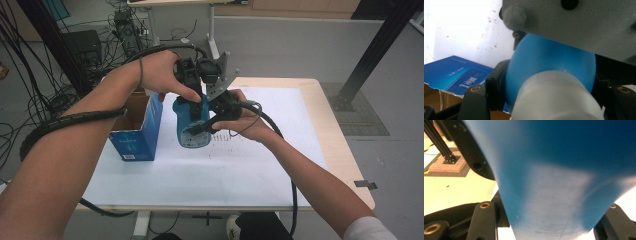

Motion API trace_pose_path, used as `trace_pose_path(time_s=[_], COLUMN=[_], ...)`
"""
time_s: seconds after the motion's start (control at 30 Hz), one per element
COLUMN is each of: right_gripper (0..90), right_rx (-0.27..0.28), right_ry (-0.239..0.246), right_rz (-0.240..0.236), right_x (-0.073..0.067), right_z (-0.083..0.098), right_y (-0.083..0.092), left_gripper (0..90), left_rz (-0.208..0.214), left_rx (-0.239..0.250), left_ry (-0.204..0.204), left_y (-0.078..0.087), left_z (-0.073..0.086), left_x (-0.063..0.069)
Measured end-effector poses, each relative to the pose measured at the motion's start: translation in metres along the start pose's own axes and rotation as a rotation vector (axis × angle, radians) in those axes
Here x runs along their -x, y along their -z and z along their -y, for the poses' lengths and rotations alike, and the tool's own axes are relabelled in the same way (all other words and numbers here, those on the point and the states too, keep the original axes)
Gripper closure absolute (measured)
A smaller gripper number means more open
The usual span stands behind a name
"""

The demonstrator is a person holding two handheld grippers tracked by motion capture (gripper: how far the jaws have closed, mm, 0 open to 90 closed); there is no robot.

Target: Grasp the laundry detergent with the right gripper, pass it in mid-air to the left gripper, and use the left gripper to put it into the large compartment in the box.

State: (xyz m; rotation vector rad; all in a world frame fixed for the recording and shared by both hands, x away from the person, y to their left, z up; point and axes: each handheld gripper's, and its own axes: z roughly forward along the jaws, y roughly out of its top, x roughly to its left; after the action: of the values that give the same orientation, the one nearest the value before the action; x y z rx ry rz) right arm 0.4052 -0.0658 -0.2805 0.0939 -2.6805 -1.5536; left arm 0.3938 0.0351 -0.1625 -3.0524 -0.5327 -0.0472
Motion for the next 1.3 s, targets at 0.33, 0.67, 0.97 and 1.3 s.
trace_pose_path(time_s=[0.33,0.67,0.97,1.3], right_gripper=[43.3,42.9,42.4,40.5], right_rx=[0.006,0.013,0.021,0.037], right_ry=[0.000,0.001,-0.001,-0.013], right_rz=[-0.004,-0.004,-0.004,0.001], right_x=[0.0001,0.0008,0.0014,0.0019], right_z=[-0.0001,0.0001,0.0005,0.0015], right_y=[-0.0008,-0.0013,-0.0001,0.0004], left_gripper=[34.7,34.7,34.8,35.0], left_rz=[0.000,-0.006,-0.012,-0.014], left_rx=[0.000,-0.002,0.005,0.011], left_ry=[0.003,0.003,0.007,0.012], left_y=[0.0000,0.0009,0.0025,0.0041], left_z=[0.0007,0.0005,0.0003,0.0007], left_x=[0.0002,0.0003,0.0006,0.0007])
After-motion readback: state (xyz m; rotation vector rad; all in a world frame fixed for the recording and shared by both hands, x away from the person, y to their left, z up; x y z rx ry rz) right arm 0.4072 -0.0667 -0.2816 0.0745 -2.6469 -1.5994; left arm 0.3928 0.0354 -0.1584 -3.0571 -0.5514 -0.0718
